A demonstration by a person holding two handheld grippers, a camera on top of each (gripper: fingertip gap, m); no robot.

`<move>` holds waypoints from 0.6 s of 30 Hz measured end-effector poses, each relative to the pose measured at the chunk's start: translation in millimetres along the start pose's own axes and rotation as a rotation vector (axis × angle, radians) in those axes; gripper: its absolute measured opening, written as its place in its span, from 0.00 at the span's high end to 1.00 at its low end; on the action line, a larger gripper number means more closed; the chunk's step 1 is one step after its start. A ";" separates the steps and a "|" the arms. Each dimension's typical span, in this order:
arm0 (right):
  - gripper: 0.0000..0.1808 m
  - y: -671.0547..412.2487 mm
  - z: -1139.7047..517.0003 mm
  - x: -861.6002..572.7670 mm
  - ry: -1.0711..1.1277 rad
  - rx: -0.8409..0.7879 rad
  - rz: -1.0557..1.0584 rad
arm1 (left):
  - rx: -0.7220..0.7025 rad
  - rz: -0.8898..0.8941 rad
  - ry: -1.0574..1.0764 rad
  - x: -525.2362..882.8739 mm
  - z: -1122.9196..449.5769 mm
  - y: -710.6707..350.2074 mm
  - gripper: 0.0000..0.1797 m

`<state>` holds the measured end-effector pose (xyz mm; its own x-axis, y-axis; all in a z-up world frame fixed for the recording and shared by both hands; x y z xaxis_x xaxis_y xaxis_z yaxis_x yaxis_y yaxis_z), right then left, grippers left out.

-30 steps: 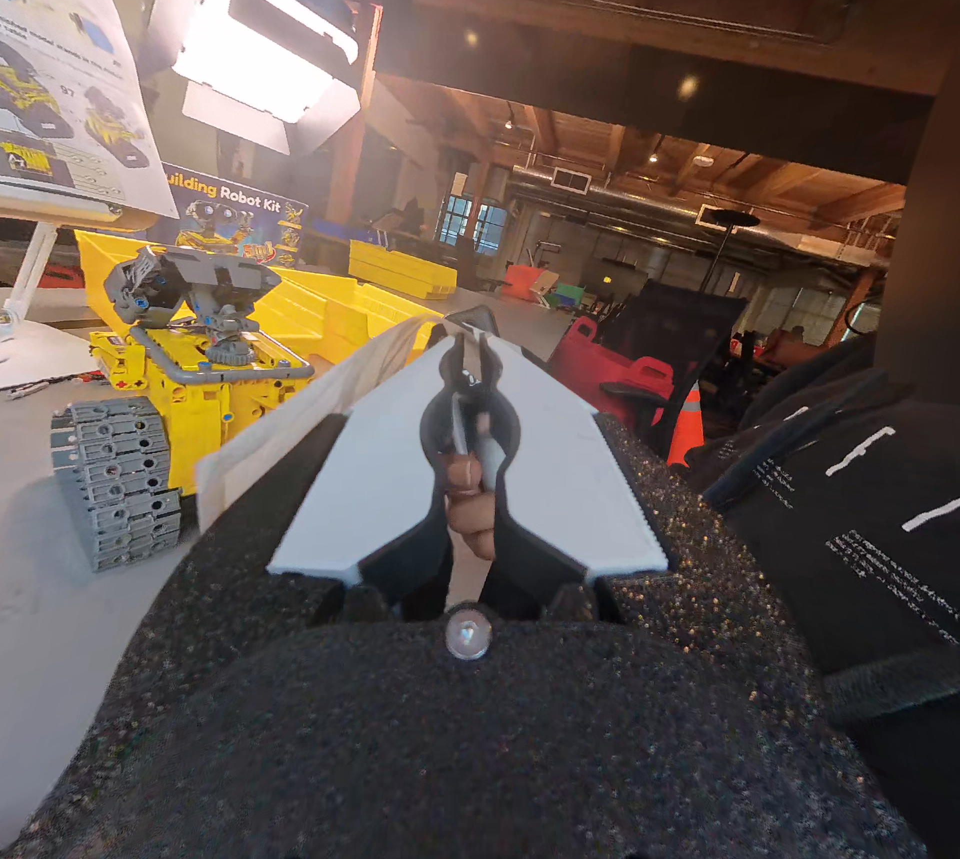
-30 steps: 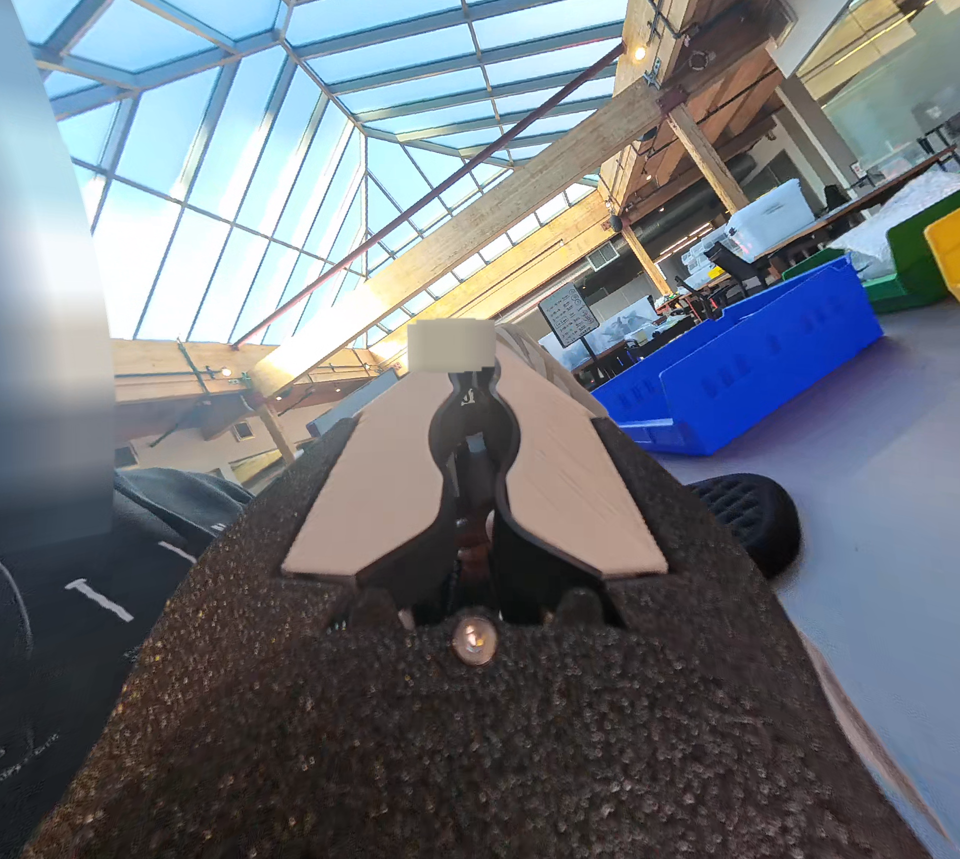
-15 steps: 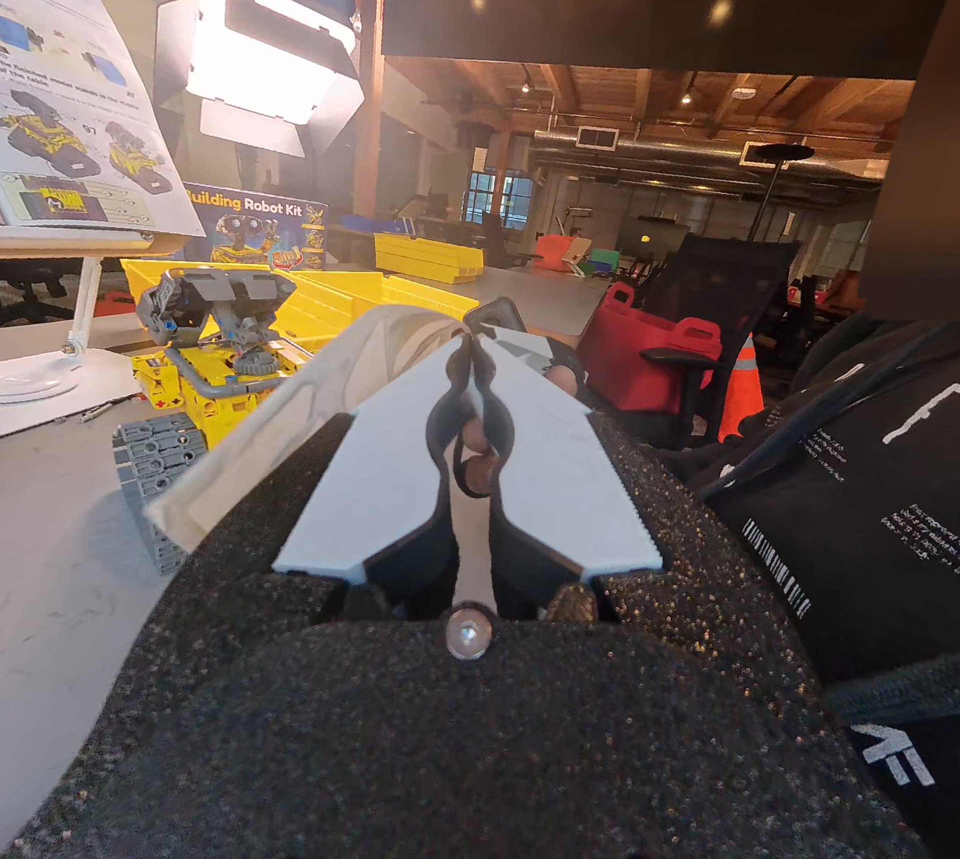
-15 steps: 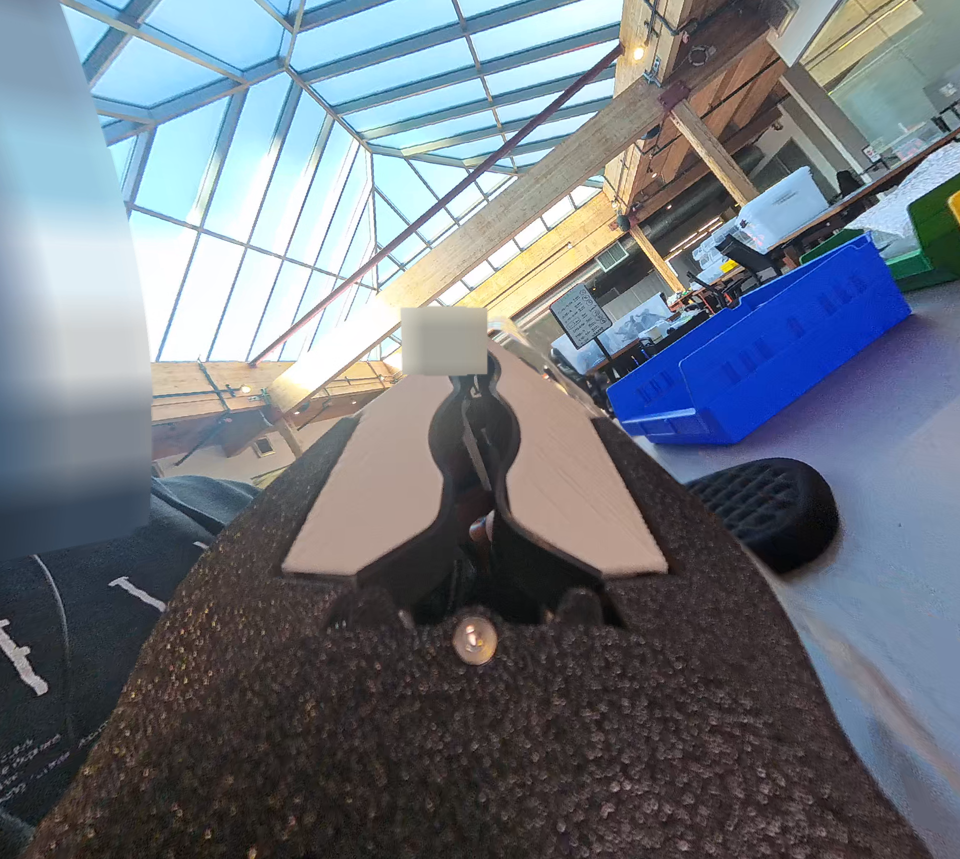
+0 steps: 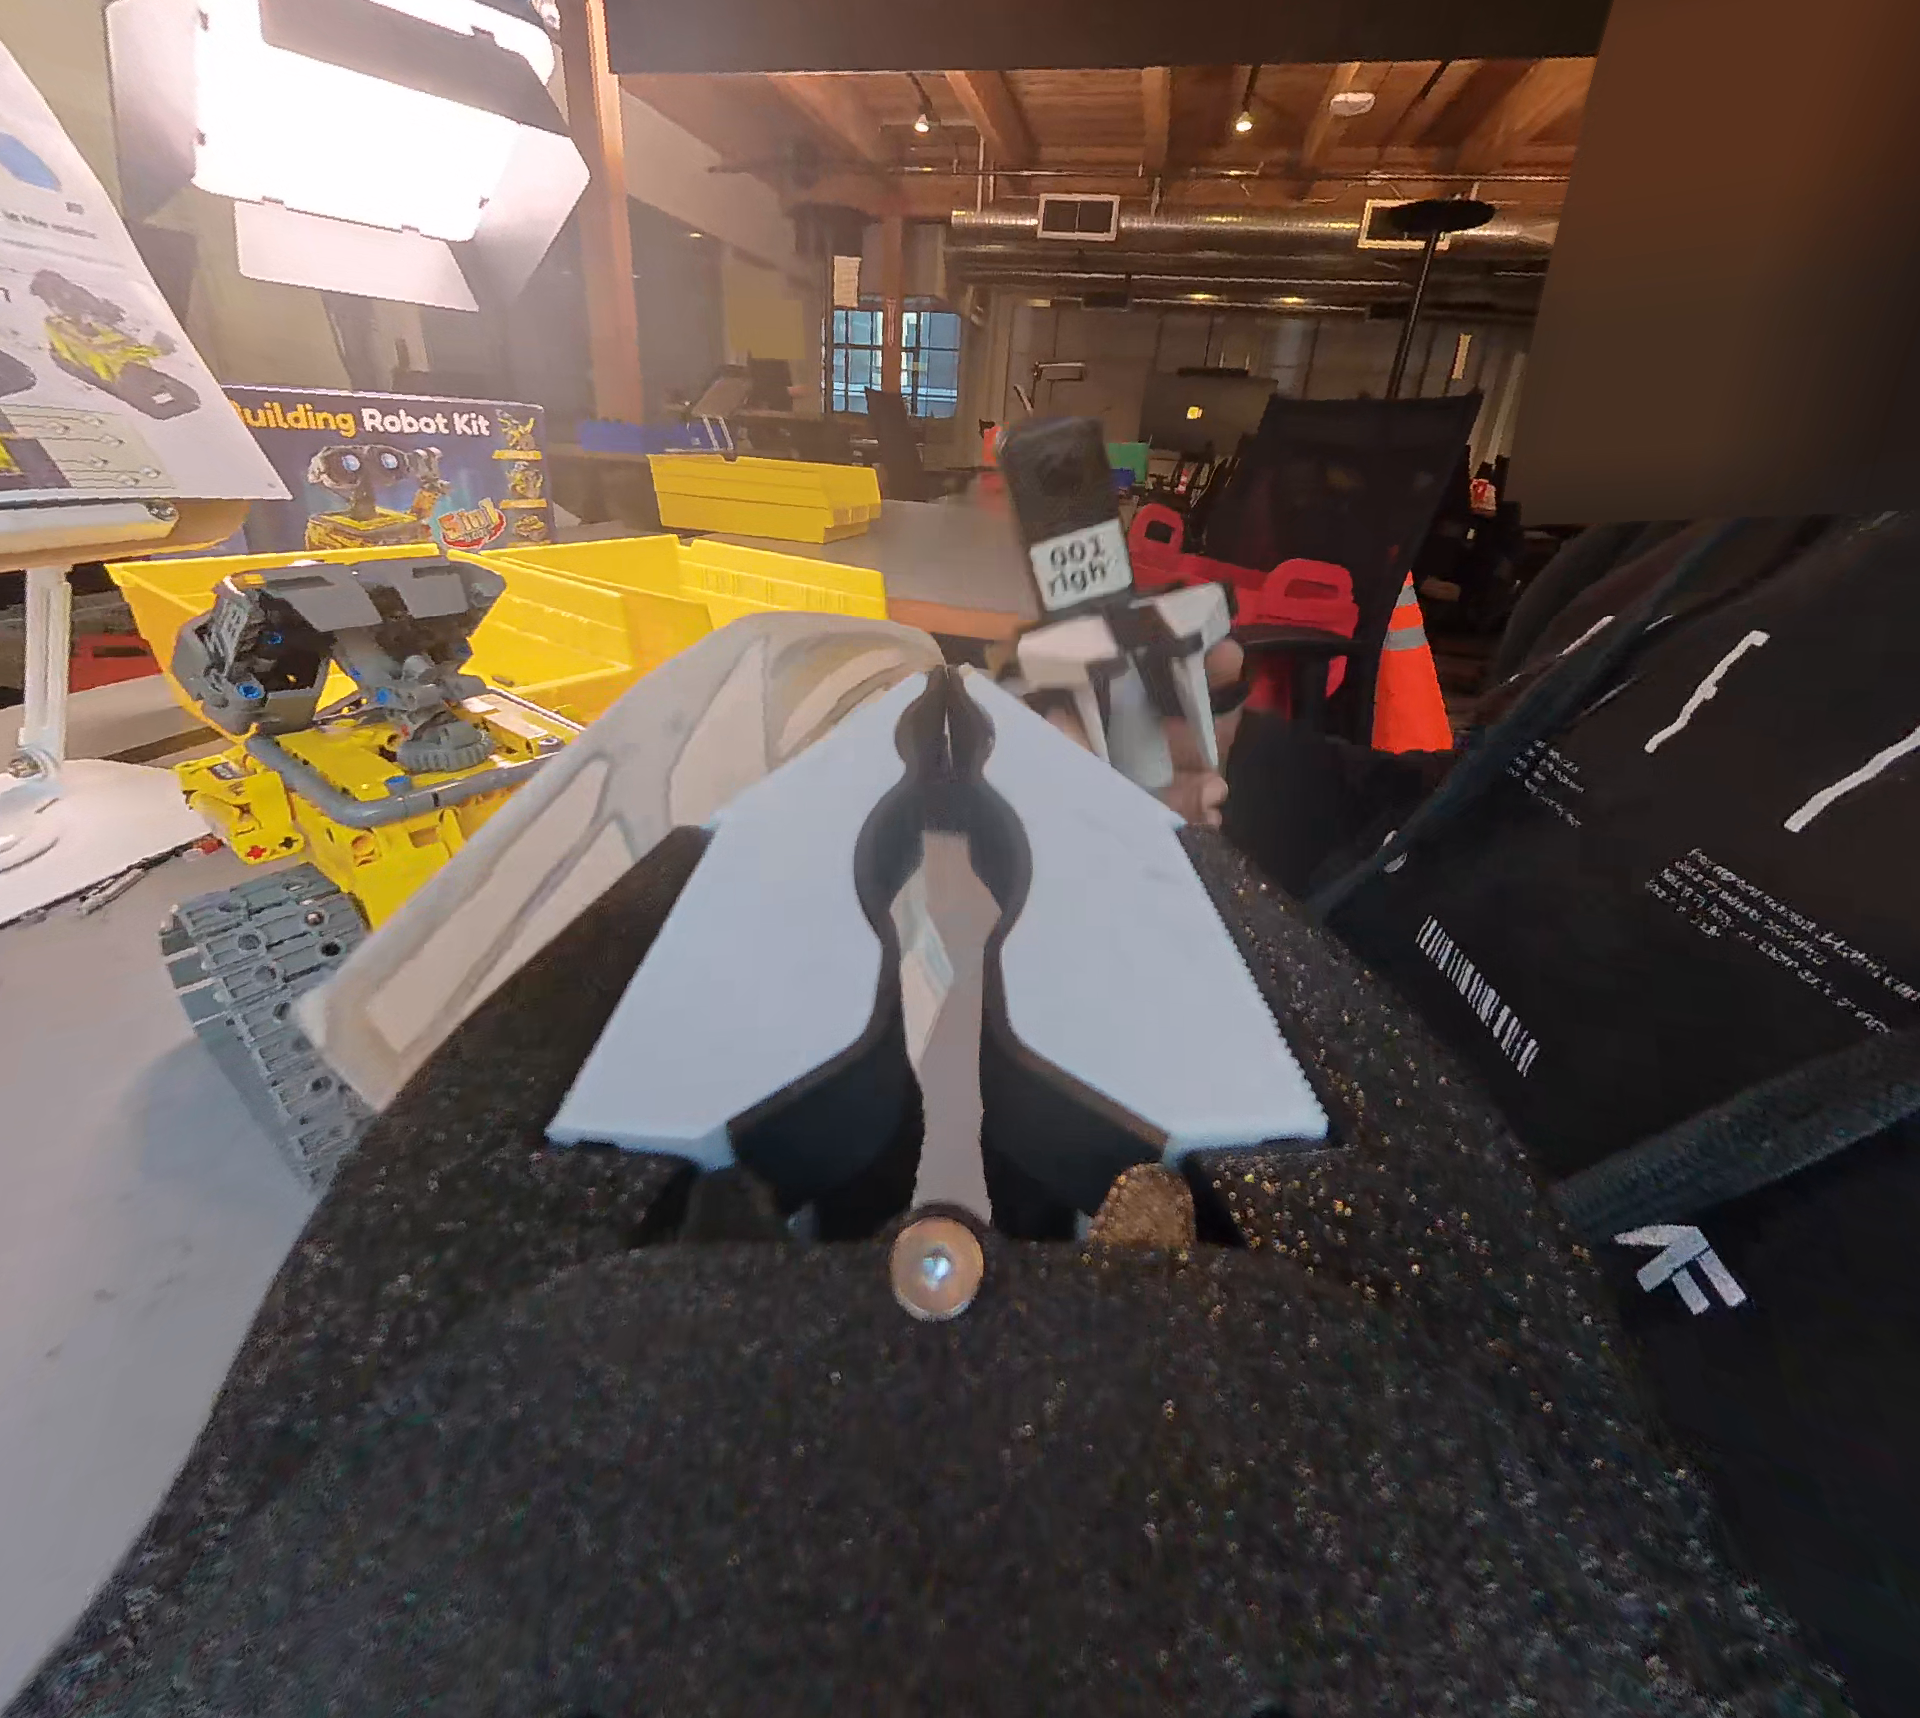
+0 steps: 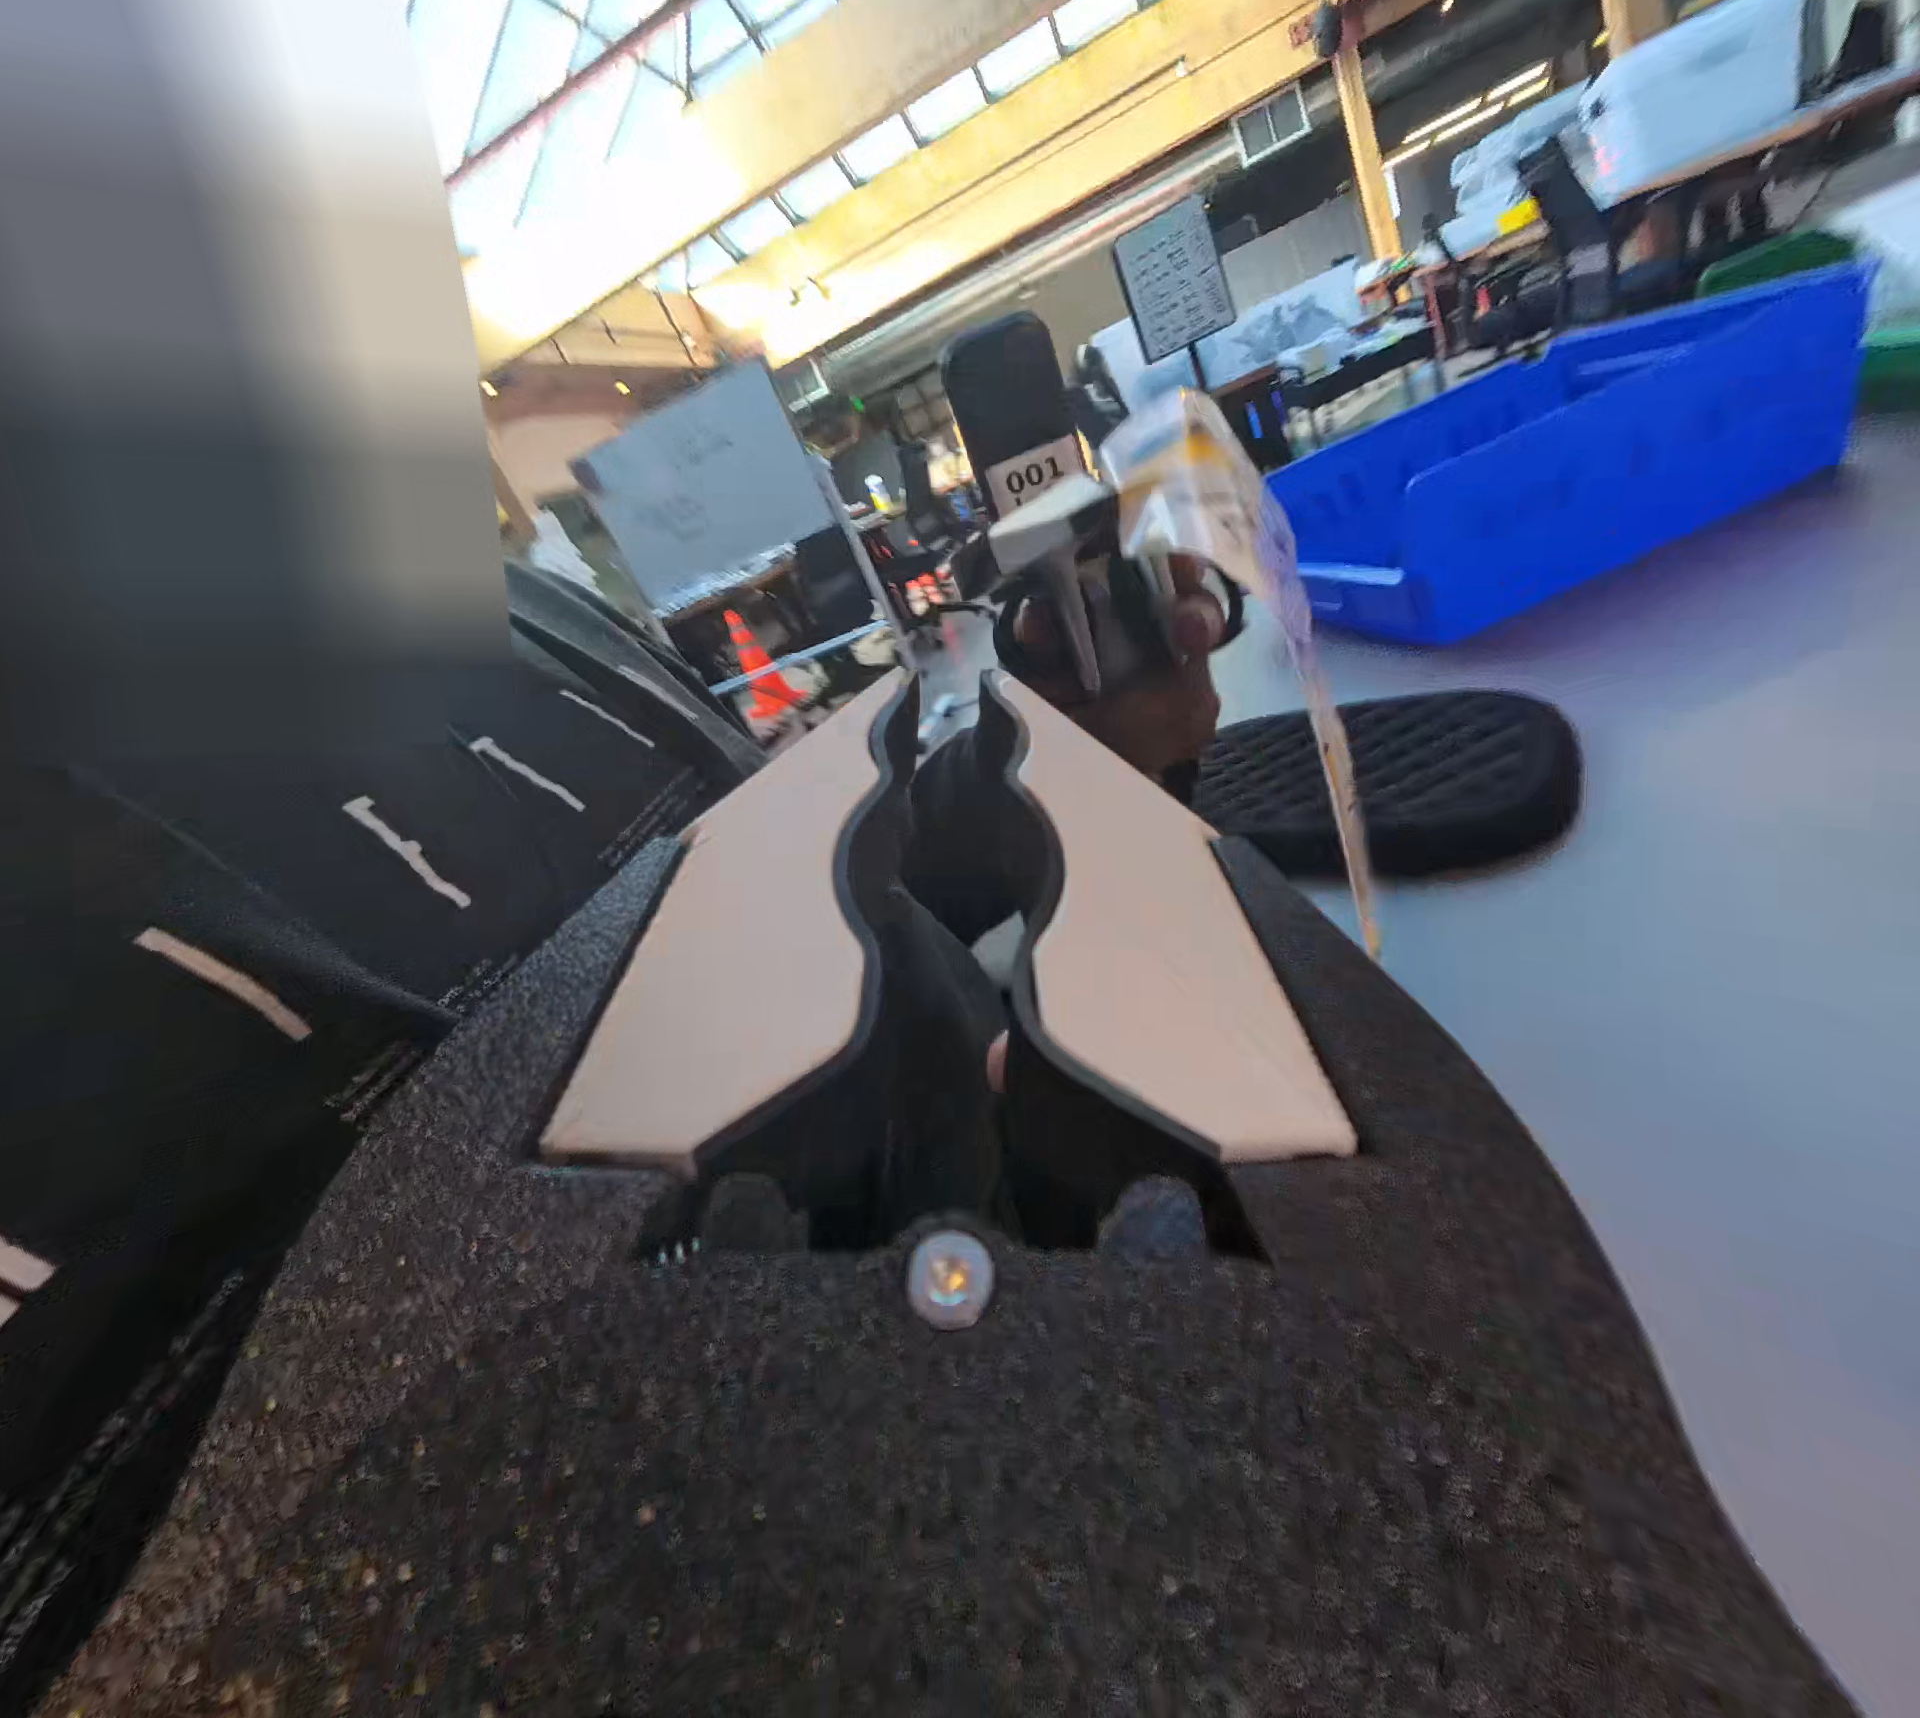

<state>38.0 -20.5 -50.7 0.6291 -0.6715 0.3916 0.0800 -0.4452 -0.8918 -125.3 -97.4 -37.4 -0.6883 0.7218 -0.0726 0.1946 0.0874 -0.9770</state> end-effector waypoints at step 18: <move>0.94 -15.4 -35.2 -16.8 0.275 0.361 0.940 | 0.053 0.042 0.113 -7.8 -25.3 5.7 1.00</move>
<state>-1.0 -23.2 -35.6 0.3630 -0.7875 -0.4980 -0.0958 0.5001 -0.8606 -101.2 -85.2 -37.3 -0.5963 0.7973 -0.0935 0.1824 0.0212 -0.9830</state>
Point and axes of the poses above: each gripper's, where its closed fingertips meet, z back along the fingers, y out of its underside, x = y × z across the jaws, the point moved 7 cm from there along z, back along the fingers, and after that the axes turned 2 degrees about -y, right-handed, at the moved point
